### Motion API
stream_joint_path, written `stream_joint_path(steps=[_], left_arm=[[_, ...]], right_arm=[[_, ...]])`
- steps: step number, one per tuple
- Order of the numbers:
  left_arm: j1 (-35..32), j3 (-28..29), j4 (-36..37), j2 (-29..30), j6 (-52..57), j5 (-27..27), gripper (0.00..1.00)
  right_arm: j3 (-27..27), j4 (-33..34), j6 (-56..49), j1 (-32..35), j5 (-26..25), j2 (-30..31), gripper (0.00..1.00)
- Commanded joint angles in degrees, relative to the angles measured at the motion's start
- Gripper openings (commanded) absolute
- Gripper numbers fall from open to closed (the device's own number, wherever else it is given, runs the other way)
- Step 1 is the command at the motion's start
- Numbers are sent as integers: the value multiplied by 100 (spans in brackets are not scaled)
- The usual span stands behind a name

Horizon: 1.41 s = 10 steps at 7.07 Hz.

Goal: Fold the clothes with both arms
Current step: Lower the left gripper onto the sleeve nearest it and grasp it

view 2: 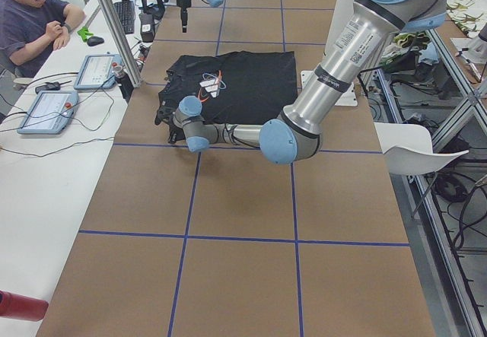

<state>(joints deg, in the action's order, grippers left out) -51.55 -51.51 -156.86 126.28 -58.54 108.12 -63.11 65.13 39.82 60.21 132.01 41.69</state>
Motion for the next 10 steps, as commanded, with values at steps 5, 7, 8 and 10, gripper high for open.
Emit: stream_joint_path(steps=[5,7,8,10], left_arm=[[5,36,15,-16,35,-28,64],[5,36,24,-16,35,-28,59],[5,36,24,-16,35,-28,59],[5,36,24,-7,35,-28,51]], right_arm=[[0,8,0,-18,0,-12,100],[0,0,0,-27,0,-12,100],[0,0,0,-18,0,-12,100],[0,0,0,-27,0,-12,100]])
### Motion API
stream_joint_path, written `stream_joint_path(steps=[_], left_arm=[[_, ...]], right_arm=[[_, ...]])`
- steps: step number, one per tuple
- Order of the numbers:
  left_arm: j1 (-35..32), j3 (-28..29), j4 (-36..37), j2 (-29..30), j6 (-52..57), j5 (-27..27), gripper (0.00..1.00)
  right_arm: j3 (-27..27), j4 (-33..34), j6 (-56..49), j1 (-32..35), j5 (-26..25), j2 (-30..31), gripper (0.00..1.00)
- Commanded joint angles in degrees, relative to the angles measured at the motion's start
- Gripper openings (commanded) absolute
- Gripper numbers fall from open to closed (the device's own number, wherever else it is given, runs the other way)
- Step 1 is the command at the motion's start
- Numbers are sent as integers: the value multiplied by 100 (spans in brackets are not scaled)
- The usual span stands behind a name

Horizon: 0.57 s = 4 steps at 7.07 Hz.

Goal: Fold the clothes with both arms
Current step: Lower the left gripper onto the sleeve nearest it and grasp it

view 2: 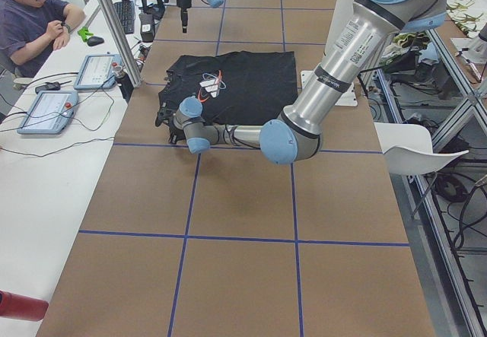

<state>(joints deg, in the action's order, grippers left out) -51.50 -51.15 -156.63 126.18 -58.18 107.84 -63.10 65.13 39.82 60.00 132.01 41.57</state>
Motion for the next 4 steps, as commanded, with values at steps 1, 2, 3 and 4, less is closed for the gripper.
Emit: stream_joint_path(steps=[1,2,3,4], left_arm=[[0,0,0,3,0,9,44],[0,-9,0,3,0,9,39],[0,-9,0,3,0,9,34],[0,-9,0,3,-9,9,30]], right_arm=[[0,0,0,-6,0,0,100],[0,0,0,-6,0,0,100],[0,0,0,-6,0,0,100],[0,0,0,-6,0,0,100]])
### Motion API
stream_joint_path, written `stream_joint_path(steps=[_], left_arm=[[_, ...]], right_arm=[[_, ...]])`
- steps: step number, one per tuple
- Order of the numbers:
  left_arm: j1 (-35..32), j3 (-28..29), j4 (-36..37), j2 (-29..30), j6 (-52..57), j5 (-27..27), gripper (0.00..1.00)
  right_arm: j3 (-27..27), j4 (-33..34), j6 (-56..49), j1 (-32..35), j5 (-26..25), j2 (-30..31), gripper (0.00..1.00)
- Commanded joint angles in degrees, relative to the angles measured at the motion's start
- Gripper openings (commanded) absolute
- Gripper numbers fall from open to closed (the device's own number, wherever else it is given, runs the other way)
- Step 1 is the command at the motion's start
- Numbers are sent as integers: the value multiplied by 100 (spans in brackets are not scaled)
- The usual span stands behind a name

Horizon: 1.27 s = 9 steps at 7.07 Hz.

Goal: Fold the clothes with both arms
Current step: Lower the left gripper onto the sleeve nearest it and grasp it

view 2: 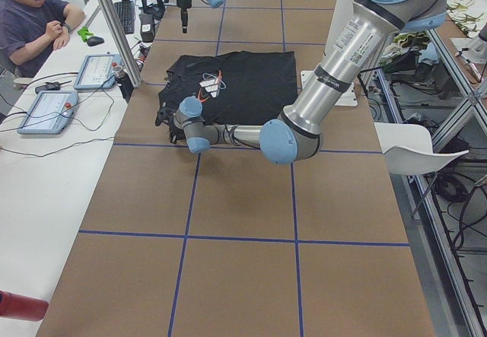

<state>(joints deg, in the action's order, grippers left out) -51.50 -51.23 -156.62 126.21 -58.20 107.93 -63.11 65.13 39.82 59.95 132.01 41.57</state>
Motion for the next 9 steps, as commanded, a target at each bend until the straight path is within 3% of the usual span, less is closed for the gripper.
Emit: stream_joint_path(steps=[1,4,7,9], left_arm=[[0,-1,0,0,-7,-8,21],[0,-10,18,0,-42,-8,0],[-70,-394,157,-9,-156,44,0],[-123,-1420,1085,-166,-157,359,0]], right_arm=[[0,0,9,-1,0,9,100],[0,0,0,-1,0,9,100],[9,0,0,-9,0,26,100],[9,-9,9,-9,0,26,100]])
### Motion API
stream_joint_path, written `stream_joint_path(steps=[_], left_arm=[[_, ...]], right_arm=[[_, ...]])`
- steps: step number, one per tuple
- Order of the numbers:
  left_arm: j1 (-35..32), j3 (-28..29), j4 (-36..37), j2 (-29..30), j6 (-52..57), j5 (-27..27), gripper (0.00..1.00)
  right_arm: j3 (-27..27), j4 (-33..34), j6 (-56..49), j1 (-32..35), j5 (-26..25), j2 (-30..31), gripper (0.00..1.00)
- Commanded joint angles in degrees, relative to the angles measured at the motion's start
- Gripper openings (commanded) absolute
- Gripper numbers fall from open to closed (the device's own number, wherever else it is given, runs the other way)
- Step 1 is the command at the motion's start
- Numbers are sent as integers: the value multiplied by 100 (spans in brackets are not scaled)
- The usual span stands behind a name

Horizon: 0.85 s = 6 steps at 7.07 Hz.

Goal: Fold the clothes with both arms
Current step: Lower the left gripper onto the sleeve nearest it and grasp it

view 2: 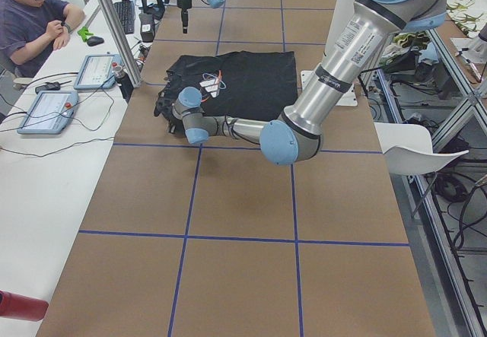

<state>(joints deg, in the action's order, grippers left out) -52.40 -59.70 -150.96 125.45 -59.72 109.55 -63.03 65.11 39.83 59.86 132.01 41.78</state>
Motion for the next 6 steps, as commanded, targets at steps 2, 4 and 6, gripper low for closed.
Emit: stream_joint_path(steps=[2,4,6], left_arm=[[11,-1147,1005,-188,-483,216,0],[203,-1246,1121,-4,-1311,216,0],[589,-1080,1121,329,-1865,164,0]], right_arm=[[-16,2,7,0,0,15,100],[-25,-7,-2,0,0,50,100],[-25,-16,-2,0,0,67,100]])
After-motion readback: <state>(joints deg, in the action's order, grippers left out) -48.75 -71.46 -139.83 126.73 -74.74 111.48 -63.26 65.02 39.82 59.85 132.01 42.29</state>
